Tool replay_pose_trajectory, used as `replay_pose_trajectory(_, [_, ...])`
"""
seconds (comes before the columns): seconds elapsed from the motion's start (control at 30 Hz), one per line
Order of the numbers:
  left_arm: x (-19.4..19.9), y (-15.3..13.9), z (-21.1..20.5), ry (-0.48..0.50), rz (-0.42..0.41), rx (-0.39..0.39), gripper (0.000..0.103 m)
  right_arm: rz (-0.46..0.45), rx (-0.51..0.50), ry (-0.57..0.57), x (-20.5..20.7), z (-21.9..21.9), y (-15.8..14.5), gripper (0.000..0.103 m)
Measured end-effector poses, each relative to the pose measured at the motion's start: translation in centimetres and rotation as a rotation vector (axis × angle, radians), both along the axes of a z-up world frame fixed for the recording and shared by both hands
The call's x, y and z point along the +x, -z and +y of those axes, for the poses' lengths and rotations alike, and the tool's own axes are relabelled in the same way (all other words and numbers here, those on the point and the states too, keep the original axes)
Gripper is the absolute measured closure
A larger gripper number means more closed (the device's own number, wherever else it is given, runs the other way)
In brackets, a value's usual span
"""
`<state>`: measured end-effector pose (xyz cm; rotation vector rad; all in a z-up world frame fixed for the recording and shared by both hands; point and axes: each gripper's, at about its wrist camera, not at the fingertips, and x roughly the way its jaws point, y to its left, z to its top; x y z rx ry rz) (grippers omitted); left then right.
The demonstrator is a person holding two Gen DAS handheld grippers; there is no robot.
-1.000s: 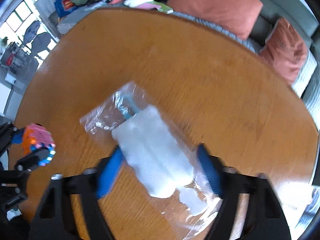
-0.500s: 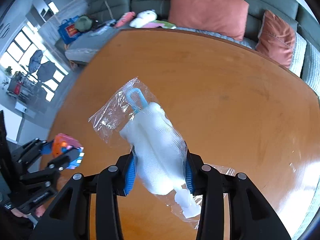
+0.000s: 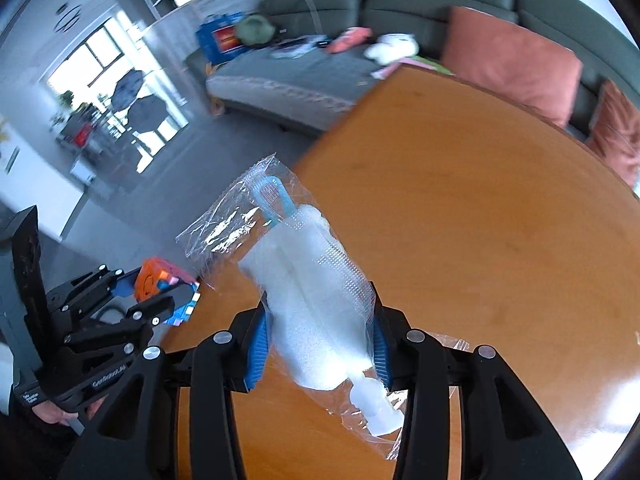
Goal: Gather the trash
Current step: 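Carry the toy cube and foam bag over the black bin and release both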
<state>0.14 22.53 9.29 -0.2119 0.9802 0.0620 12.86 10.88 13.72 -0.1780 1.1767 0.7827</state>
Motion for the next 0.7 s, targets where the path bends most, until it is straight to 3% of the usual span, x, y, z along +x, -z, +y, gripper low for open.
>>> replay_pose_trajectory(0.33, [-7.5,0.2,9.8,-0.207,-0.001,0.017,0.062,0.004,0.020,-0.208,-6.0,12.5,-0.8,0.058])
replay_pose_trajectory(0.7, [-14.1,3.8,19.9,-0.457,0.107,0.038,0.062,0.094,-0.018,-0.398,-11.8,25.6,1.6,0.057])
